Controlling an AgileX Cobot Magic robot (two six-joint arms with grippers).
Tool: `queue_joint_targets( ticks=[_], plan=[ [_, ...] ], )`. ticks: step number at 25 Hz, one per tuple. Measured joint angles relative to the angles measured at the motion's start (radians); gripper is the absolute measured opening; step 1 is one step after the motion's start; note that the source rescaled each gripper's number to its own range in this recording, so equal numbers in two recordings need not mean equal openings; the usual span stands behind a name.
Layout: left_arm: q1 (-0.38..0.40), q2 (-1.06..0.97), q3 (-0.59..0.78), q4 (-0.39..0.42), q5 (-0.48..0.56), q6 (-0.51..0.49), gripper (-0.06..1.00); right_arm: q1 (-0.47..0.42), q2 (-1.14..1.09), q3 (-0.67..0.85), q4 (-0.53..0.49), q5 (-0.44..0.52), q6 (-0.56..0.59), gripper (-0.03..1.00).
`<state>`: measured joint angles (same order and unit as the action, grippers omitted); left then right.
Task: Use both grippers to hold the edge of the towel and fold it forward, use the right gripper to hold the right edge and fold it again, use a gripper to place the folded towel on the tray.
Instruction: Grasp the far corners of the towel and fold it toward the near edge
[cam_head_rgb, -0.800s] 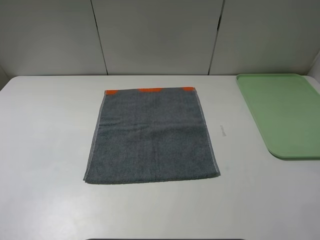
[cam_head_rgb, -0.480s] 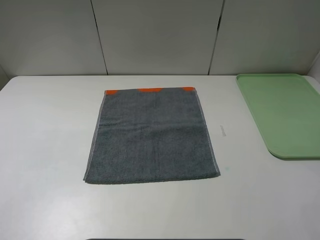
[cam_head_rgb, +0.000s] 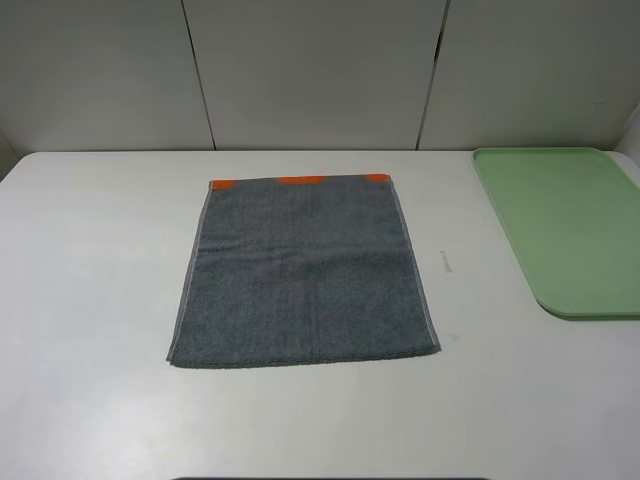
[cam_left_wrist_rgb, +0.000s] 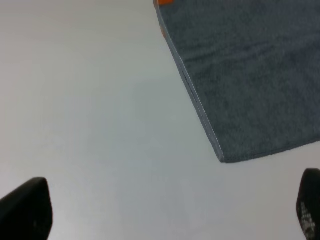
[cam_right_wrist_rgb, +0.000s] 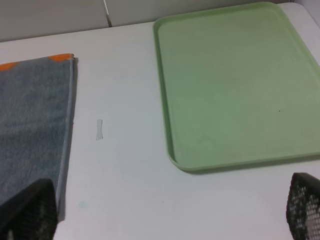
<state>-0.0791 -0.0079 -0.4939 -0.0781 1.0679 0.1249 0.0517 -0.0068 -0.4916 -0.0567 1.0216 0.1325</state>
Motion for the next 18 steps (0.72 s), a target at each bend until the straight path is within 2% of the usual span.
queue_joint_targets(
  ticks=[18],
  plan=[
    [0.000,0.001,-0.001,0.000,0.000,0.000,0.98,0.000,0.052,-0.004,0.000,0.001,0.000,1.00]
  ],
)
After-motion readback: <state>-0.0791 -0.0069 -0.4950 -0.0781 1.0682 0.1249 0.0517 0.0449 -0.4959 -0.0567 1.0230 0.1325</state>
